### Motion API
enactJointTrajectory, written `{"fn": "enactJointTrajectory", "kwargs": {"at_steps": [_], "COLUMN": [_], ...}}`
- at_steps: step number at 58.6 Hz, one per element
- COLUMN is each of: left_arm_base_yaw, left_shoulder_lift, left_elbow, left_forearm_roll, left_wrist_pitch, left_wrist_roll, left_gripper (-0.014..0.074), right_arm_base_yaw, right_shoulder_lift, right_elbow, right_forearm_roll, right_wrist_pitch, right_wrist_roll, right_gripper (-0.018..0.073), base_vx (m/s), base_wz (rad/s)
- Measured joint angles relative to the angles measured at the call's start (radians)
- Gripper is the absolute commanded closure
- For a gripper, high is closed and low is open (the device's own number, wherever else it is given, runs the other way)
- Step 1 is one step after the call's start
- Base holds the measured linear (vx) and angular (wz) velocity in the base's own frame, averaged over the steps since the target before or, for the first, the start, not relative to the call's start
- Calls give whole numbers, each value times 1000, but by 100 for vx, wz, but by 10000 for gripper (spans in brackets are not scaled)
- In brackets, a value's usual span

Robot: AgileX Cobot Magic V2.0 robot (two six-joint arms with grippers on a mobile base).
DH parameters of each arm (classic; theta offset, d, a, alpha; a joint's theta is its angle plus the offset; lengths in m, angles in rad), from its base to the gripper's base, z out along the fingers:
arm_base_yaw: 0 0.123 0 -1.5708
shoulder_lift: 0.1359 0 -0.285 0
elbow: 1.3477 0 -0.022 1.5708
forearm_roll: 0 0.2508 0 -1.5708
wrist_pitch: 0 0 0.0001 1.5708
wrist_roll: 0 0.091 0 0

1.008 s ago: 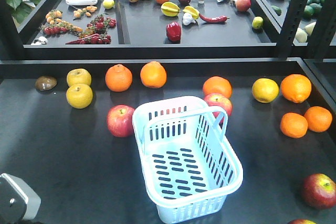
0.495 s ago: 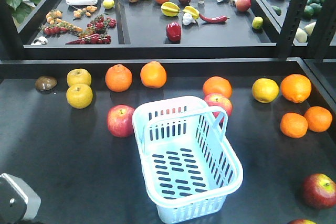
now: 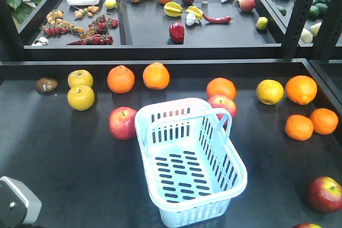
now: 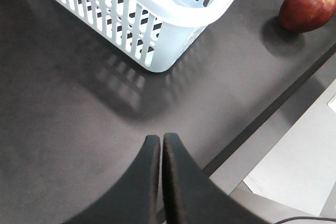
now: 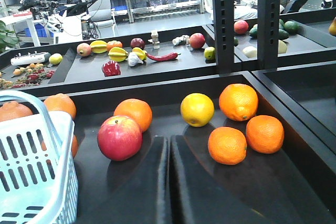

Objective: Pick three apples into basket with both arms

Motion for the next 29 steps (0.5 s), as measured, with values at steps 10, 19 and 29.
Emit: {"fn": "enactJointTrajectory", "kwargs": {"at_steps": [10, 19, 29], "left_arm_base_yaw": [0, 0, 0], "left_shoulder_lift": [0, 0, 0], "left_elbow": [0, 0, 0], "left_forearm_roll": [0, 0, 0], "left_wrist_pitch": [0, 0, 0], "left_wrist_roll": [0, 0, 0], "left_gripper": [602, 602, 602], "right_arm_base_yaw": [0, 0, 0], "right_shoulder_lift": [0, 0, 0], "right_elbow": [0, 0, 0], "right_forearm_roll": [0, 0, 0], "right_wrist_pitch": [0, 0, 0], "right_wrist_roll": [0, 0, 0], "right_gripper": [564, 564, 564], "base_vx": [0, 0, 0], "base_wz": [0, 0, 0]}}
